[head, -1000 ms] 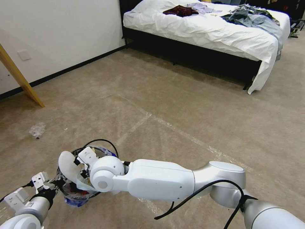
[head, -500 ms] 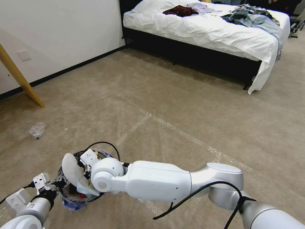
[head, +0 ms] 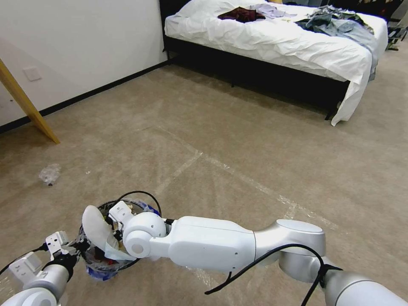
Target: Pick up the trash bin and place the garbage on the floor into it.
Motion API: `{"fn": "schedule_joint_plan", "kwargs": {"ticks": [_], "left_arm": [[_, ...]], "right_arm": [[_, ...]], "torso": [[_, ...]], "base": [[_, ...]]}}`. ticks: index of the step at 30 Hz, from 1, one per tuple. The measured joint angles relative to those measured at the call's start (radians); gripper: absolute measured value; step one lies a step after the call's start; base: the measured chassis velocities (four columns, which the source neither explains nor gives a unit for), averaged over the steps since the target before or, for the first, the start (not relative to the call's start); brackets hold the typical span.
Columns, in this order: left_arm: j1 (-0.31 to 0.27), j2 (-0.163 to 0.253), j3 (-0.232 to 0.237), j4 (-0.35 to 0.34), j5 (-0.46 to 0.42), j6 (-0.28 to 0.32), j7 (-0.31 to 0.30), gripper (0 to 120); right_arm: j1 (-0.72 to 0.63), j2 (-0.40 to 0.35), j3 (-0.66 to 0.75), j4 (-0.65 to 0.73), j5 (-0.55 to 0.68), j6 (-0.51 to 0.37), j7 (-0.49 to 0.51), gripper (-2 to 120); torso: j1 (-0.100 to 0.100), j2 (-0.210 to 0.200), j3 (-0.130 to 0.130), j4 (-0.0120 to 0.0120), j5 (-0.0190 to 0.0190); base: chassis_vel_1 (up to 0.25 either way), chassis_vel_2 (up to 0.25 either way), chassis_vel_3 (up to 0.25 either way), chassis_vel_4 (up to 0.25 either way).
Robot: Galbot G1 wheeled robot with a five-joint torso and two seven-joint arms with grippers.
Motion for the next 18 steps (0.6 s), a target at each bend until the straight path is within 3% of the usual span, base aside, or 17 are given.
{"fn": "schedule_joint_plan", "kwargs": {"ticks": [2, 6, 8, 12, 13, 18], "left_arm": [[-0.001, 0.000, 0.000, 0.001, 0.001, 0.000, 0.000, 1], [-0.001, -0.001, 0.001, 0.003, 0.002, -0.001, 0.000, 1], [-0.002, -0.002, 0.001, 0.007, 0.004, -0.002, 0.000, 1], [-0.003, -0.002, 0.001, 0.008, 0.005, -0.003, 0.000, 1], [-0.004, -0.002, 0.001, 0.008, 0.005, -0.003, 0.000, 1], [-0.005, -0.002, 0.001, 0.011, 0.006, -0.003, 0.000, 1]], "right_arm": [[0.002, -0.001, 0.000, 0.005, 0.000, 0.000, 0.001, 23], [0.004, 0.000, 0.000, 0.007, 0.000, 0.000, 0.003, 33], [0.008, 0.000, 0.000, 0.012, 0.000, 0.000, 0.004, 45], [0.009, 0.000, 0.000, 0.015, 0.001, 0.000, 0.006, 54], [0.010, -0.001, 0.000, 0.019, 0.001, -0.001, 0.007, 63], [0.010, -0.005, 0.000, 0.022, 0.001, -0.001, 0.009, 80]], "torso": [[0.000, 0.000, 0.000, 0.0000, 0.0001], [0.000, 0.000, 0.000, 0.0000, 0.0000], [0.000, 0.000, 0.000, 0.0000, 0.0000], [0.000, 0.000, 0.000, 0.0000, 0.0000], [0.000, 0.000, 0.000, 0.0000, 0.0000], [0.000, 0.000, 0.000, 0.0000, 0.0000]], "base": [[0.000, 0.000, 0.000, 0.000], [0.000, 0.000, 0.000, 0.000], [0.000, 0.000, 0.000, 0.000], [0.000, 0.000, 0.000, 0.000], [0.000, 0.000, 0.000, 0.000], [0.000, 0.000, 0.000, 0.000]]}}
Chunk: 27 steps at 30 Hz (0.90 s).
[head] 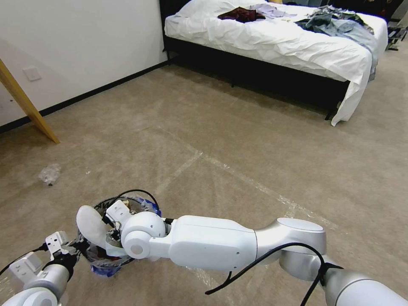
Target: Pick up the trash bin and place the garbage on the floor into it.
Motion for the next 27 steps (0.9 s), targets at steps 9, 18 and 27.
{"fn": "schedule_joint_plan", "kwargs": {"ticks": [9, 18, 27], "left_arm": [[-0.005, -0.004, 0.006, 0.012, 0.007, -0.001, 0.000, 1], [-0.011, -0.003, 0.005, 0.022, 0.008, -0.001, 0.000, 1], [-0.015, -0.006, 0.006, 0.031, 0.013, -0.001, 0.000, 1]], "right_arm": [[0.006, -0.001, 0.000, 0.011, 0.005, 0.000, 0.010, 100], [0.016, 0.006, 0.031, 0.043, 0.014, 0.000, 0.032, 100], [0.027, 0.003, 0.046, 0.066, 0.019, 0.000, 0.042, 100]], "torso": [[0.000, 0.000, 0.000, 0.0000, -0.0002], [0.000, 0.000, 0.000, 0.0000, -0.0002], [0.000, 0.000, 0.000, 0.0000, -0.0002]], "base": [[0.000, 0.000, 0.000, 0.000], [0.000, 0.000, 0.000, 0.000], [0.000, 0.000, 0.000, 0.000]]}}
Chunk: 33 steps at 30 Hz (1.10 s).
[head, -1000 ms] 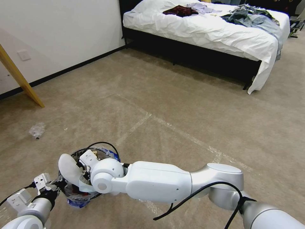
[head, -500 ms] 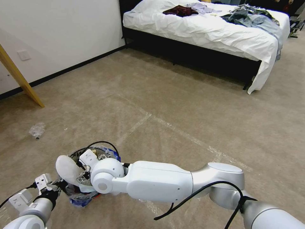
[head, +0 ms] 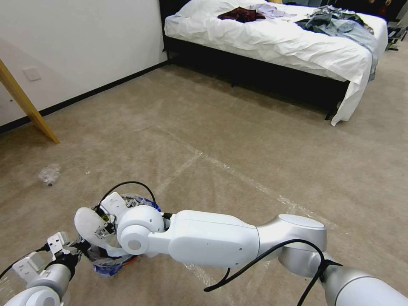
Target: Pick up the trash bin and place the garbage on the floor into it.
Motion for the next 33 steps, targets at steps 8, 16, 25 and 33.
{"fn": "schedule_joint_plan", "kwargs": {"ticks": [8, 16, 25, 33], "left_arm": [[-0.002, -0.001, -0.003, 0.006, 0.003, 0.000, 0.000, 1], [0.001, 0.002, -0.019, 0.008, 0.000, 0.000, 0.000, 1], [0.017, 0.007, -0.040, -0.004, -0.010, 0.001, -0.002, 1], [0.031, 0.013, -0.051, -0.017, -0.016, 0.003, -0.005, 1]], "right_arm": [[0.000, -0.005, 0.018, 0.036, 0.010, 0.000, 0.012, 100], [0.005, -0.048, 0.083, 0.122, 0.040, 0.000, 0.030, 100], [-0.012, -0.117, 0.200, 0.211, 0.049, 0.000, 0.036, 100], [-0.062, -0.183, 0.340, 0.244, 0.016, 0.001, -0.004, 100]], "torso": [[0.000, 0.000, 0.000, 0.0000, 0.0000], [0.000, 0.000, 0.000, 0.0000, 0.0003], [0.000, 0.000, 0.000, 0.0000, 0.0003], [0.000, 0.000, 0.000, 0.0001, 0.0003]], "base": [[0.000, 0.000, 0.000, 0.000], [0.000, 0.000, 0.000, 0.000], [0.000, 0.000, 0.000, 0.000], [0.000, 0.000, 0.000, 0.000]]}}
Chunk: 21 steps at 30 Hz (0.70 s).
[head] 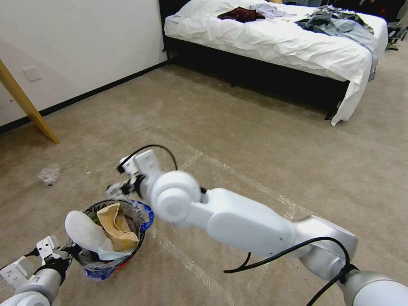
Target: Pick up the trash bin and place the garbage on the floor into it.
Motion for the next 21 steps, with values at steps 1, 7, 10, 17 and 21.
{"fn": "schedule_joint_plan", "kwargs": {"ticks": [1, 7, 10, 17, 21], "left_arm": [[0.002, 0.000, -0.001, -0.002, 0.000, 0.000, 0.000, 1], [0.012, -0.001, -0.003, -0.015, -0.001, 0.000, -0.001, 1], [0.015, -0.002, -0.004, -0.020, -0.001, 0.000, -0.001, 1], [0.025, -0.007, -0.007, -0.037, 0.000, 0.001, -0.002, 1], [0.027, -0.011, -0.008, -0.041, 0.002, 0.001, -0.002, 1]], "right_arm": [[-0.016, -0.012, 0.027, 0.005, -0.019, 0.010, -0.024, 100], [-0.127, -0.045, 0.161, 0.024, -0.130, 0.091, -0.150, 100], [-0.183, -0.051, 0.211, 0.031, -0.192, 0.134, -0.205, 100], [-0.293, -0.066, 0.313, 0.043, -0.336, 0.291, -0.361, 100], [-0.331, -0.069, 0.350, 0.039, -0.390, 0.374, -0.440, 100]], "torso": [[0.000, 0.000, 0.000, 0.0000, 0.0000], [0.000, 0.000, 0.000, -0.0001, -0.0001], [0.000, 0.000, 0.000, -0.0001, 0.0000], [0.000, 0.000, 0.000, -0.0001, 0.0000], [0.000, 0.000, 0.000, 0.0001, -0.0001]], "base": [[0.000, 0.000, 0.000, 0.000], [0.000, 0.000, 0.000, 0.000], [0.000, 0.000, 0.000, 0.000], [0.000, 0.000, 0.000, 0.000], [0.000, 0.000, 0.000, 0.000]]}}
